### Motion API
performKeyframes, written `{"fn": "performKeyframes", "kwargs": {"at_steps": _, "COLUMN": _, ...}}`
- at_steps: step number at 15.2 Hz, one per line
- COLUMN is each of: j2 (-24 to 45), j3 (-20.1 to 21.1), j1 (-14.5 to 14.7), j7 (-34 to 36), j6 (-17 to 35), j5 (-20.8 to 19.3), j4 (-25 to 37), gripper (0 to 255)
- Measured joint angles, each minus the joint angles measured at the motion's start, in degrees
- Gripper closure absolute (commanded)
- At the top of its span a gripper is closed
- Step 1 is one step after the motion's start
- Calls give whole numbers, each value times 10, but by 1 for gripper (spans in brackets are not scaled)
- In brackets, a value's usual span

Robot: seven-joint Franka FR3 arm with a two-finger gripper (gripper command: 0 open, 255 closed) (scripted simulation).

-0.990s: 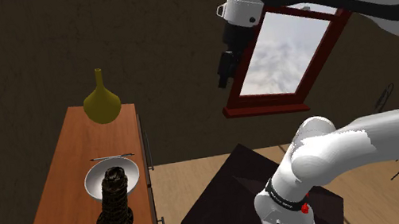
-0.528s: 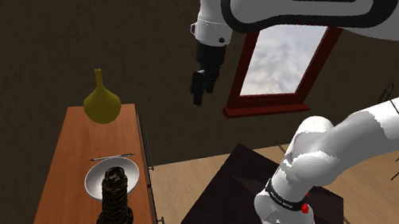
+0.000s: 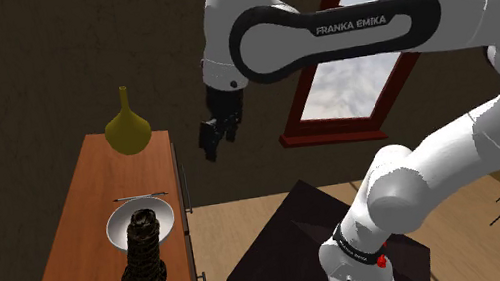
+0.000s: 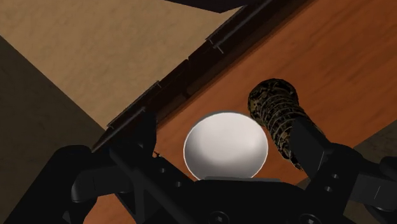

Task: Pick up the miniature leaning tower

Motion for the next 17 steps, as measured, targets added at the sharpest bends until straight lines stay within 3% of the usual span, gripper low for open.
{"fn": "performKeyframes", "kwargs": {"at_steps": 9, "j2": 178, "j3": 73, "j1": 13, "j7": 88, "j6": 109, "j5": -28, "j4": 65, "gripper": 0}}
{"fn": "performKeyframes", "kwargs": {"at_steps": 17, "j2": 367, "j3": 102, "j1": 46, "j7": 185, "j6": 167, "j5": -113, "j4": 178, "gripper": 0}}
